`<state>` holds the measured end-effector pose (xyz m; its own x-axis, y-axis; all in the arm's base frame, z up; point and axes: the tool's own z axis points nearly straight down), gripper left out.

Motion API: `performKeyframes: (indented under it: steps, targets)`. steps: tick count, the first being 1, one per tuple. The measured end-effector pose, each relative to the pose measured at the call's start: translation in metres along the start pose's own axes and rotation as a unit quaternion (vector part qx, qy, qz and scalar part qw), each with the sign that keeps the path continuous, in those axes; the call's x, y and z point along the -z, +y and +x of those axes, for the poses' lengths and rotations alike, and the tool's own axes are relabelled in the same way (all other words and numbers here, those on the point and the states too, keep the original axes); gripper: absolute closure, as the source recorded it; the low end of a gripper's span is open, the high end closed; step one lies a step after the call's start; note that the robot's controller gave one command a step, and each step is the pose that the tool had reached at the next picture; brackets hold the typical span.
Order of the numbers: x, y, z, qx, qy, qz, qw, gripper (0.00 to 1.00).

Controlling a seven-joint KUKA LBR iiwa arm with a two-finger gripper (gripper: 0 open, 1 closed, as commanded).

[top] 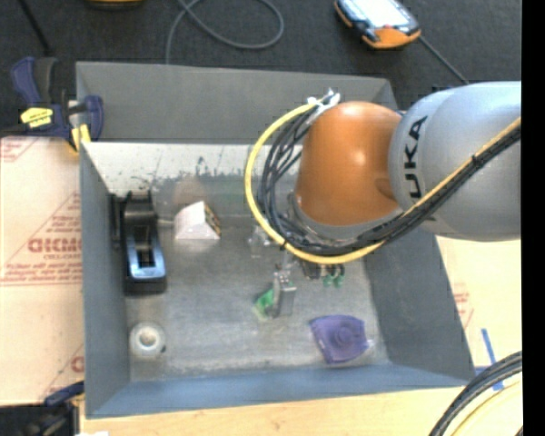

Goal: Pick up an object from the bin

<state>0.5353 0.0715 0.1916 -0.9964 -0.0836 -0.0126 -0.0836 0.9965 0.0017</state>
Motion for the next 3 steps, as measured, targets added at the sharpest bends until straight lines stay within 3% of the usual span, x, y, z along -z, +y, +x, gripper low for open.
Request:
performKeyframes:
  steps: [1,2,3]
  targets:
    - [-0.035,-0.008,0.014,-0.039,0.006,0.001,0.9992,0.0]
    - [-0.024,-0.003,-0.022,0.029,0.0078,0.001,0.9995,0.0]
    - [-0.017,-0.04,-0.024,0.064,0.0028,0.0,0.998,0.0]
